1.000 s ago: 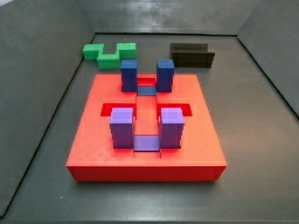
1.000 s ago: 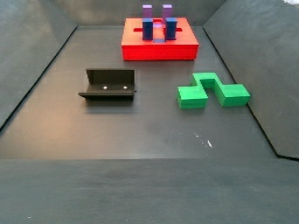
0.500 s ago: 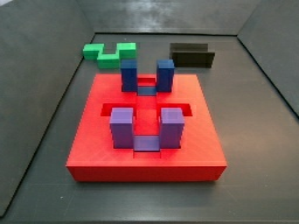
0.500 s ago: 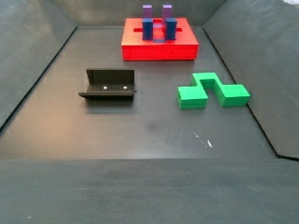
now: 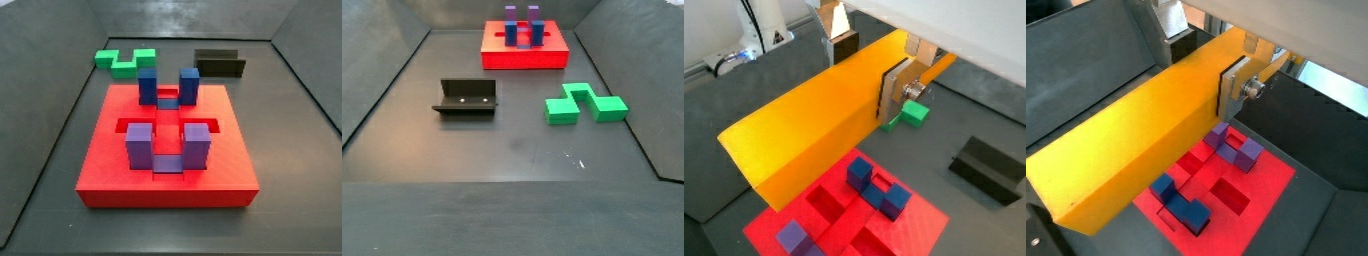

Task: Pick up the yellow object. Move up. Move to above the board. Insert the yellow object.
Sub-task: Insert the yellow object.

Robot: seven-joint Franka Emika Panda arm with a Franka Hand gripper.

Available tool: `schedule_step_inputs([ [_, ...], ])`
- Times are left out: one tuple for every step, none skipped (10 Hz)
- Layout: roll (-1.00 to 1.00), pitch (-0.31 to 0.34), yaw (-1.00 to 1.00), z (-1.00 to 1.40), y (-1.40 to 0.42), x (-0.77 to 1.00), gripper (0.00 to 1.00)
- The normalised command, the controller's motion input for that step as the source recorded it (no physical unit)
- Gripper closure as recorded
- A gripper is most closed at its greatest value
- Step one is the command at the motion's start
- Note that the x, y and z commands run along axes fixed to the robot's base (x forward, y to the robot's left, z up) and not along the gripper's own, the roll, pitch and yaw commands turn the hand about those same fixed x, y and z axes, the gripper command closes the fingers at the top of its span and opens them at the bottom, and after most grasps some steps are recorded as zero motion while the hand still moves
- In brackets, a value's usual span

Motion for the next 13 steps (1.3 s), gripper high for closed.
schedule_step_inputs([
  [0.14,-0.073,0.06,-0.99,-0.24,0.06,1.00],
  [0.14,-0.070,0.11,-0.98,-0.23,0.03,1.00],
  [0.19,-0.061,0.15,-0.90,-0.23,0.00,1.00],
  [0.20,-0.051,0.16,-0.87,-0.26,0.01,1.00],
  [0.14,-0.077,0.11,-0.95,-0.24,0.10,1.00],
  [0.01,-0.137,0.11,-0.97,-0.05,0.02,1.00],
  [-0.02,-0.167,0.05,-0.90,0.00,0.05,1.00],
  [-0.06,-0.164,0.00,-0.78,0.00,0.17,1.00],
  [-0.14,-0.181,0.00,-0.71,0.03,0.09,1.00],
  [-0.22,-0.189,0.00,-0.58,0.05,0.03,1.00],
  [-0.20,-0.163,0.00,-0.45,0.01,0.00,1.00],
  [-0.10,-0.080,0.00,-0.27,0.00,0.00,1.00],
  [-0.03,-0.051,0.00,-0.21,0.00,0.00,1.00],
])
